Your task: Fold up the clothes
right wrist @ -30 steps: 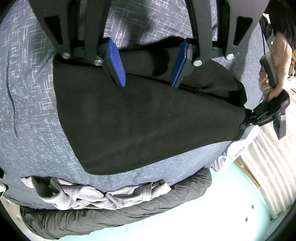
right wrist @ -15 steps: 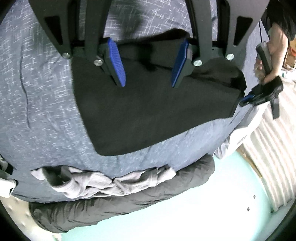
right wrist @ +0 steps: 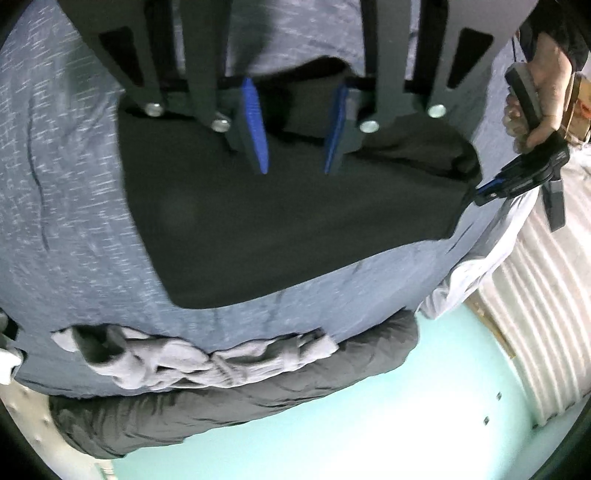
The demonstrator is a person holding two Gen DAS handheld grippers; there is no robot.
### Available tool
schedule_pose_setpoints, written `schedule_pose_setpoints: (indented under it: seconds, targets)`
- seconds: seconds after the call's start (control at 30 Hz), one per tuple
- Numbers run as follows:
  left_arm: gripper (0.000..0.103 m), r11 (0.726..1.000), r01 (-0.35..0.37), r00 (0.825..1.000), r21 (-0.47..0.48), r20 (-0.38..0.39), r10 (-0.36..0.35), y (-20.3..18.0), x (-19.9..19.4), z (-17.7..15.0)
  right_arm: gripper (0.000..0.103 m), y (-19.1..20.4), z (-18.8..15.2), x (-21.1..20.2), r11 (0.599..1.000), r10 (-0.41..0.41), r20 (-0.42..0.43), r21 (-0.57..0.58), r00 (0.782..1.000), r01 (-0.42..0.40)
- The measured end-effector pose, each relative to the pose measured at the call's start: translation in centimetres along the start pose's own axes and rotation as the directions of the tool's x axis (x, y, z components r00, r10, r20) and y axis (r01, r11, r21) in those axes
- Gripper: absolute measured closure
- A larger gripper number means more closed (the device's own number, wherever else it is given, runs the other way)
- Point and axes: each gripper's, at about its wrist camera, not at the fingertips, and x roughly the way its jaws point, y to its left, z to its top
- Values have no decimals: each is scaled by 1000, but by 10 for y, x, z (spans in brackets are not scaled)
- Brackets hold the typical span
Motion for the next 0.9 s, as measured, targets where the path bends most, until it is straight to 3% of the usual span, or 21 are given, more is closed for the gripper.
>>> schedule_pose_setpoints:
  seconds: [0.4,0.6,0.8,0.9]
  targets:
    - [79,1000,14,1000,-8,12,-14,19,-18,-3,81,70,21,67,996,-24,-116,-90,993,14]
    - [79,998,26,1000,-49,19,-25,34,-24,0,83,76,2,103,992,-101,-199,-94,975,84]
    - [79,998,29,999,-50,23,-28,38,-26,0,85,82,-19,115,973,-178,-188,-181,966,144]
    - [79,998,31,999,-58,22,-30,39,-26,0,86,78,-10,109,984,-144,-199,-130,969,119]
